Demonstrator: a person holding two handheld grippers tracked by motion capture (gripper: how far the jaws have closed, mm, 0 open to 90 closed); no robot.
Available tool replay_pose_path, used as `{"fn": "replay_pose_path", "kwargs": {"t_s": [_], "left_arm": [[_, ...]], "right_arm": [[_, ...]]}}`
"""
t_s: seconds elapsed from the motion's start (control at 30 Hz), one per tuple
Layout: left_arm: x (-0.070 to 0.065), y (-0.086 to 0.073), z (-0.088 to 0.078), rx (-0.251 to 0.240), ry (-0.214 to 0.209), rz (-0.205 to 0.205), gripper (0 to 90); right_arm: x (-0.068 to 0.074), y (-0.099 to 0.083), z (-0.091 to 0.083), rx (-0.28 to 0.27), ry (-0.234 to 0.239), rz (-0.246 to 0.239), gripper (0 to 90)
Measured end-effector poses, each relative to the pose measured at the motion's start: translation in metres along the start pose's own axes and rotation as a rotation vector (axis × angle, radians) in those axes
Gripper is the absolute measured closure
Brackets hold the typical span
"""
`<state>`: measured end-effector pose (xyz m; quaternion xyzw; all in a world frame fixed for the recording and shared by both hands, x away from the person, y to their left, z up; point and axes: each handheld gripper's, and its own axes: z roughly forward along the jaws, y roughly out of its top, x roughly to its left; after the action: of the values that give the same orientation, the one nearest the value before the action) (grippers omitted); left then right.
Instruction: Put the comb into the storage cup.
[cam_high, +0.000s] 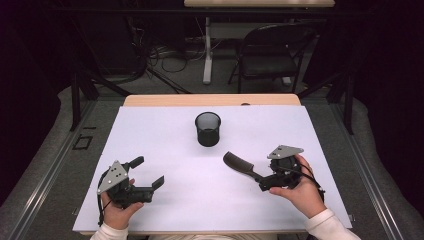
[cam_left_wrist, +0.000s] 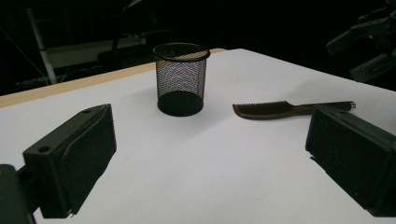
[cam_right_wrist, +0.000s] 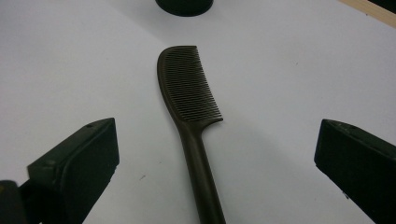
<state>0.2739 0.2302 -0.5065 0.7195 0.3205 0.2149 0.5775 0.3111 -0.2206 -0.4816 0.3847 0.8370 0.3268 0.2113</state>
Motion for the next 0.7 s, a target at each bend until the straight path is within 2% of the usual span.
{"fn": "replay_pose_path", "kwargs": {"t_s": [0.43, 0.7], "left_arm": [[-0.002, 0.000, -0.001, -0.002, 0.008, 0.002, 1.9], [-0.002, 0.000, -0.001, 0.000, 0.009, 0.002, 1.9]], "right_arm": [[0.000, 0.011, 0.010, 0.110, 0.034, -0.060, 6.5], [-0.001, 0.014, 0.019, 0.197, 0.053, -0.103, 11.7]]}}
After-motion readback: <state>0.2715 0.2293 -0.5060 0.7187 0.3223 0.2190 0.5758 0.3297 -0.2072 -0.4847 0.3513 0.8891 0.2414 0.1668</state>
